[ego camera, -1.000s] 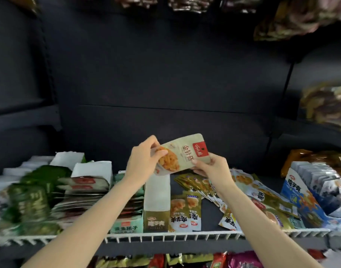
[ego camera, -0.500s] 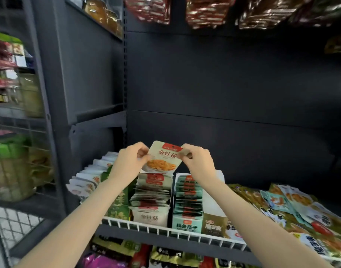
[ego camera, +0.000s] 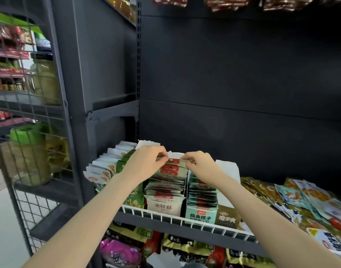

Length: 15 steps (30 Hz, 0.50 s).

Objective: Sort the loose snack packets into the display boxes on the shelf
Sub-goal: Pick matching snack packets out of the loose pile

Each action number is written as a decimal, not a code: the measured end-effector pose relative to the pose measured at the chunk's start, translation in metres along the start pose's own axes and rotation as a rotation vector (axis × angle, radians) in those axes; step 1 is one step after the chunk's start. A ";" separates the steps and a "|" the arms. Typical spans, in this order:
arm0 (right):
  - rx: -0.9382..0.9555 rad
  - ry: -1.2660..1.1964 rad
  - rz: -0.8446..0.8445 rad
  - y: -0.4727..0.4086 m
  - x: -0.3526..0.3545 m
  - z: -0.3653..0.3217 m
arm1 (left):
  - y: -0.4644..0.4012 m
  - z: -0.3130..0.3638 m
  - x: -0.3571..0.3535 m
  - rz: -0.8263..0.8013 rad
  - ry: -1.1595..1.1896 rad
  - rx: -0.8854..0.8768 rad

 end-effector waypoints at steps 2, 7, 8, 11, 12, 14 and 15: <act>0.007 -0.093 0.025 0.006 0.008 0.005 | -0.001 0.010 -0.003 0.022 0.048 -0.025; -0.076 -0.247 0.234 0.033 0.048 0.052 | -0.010 0.062 -0.021 0.124 0.099 -0.127; -0.109 -0.235 0.279 0.041 0.057 0.066 | -0.014 0.078 -0.031 0.117 0.123 -0.134; -0.245 -0.183 0.373 0.065 0.073 0.121 | -0.029 0.128 -0.075 0.080 0.228 -0.133; -0.293 -0.169 0.384 0.073 0.075 0.141 | -0.034 0.146 -0.094 0.056 0.250 -0.137; -0.388 -0.139 0.386 0.090 0.079 0.184 | -0.044 0.181 -0.135 -0.018 0.263 -0.141; -0.443 -0.123 0.376 0.097 0.079 0.206 | -0.049 0.196 -0.156 -0.066 0.261 -0.131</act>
Point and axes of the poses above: each hand's wrist, its own y-axis away from the middle knuckle, its own x-axis out of the back of the hand, z = x × y, the point moved 6 cm from there along -y, towards the middle knuckle, and after that the axes turned 4 degrees about y, right-handed, at the moved point
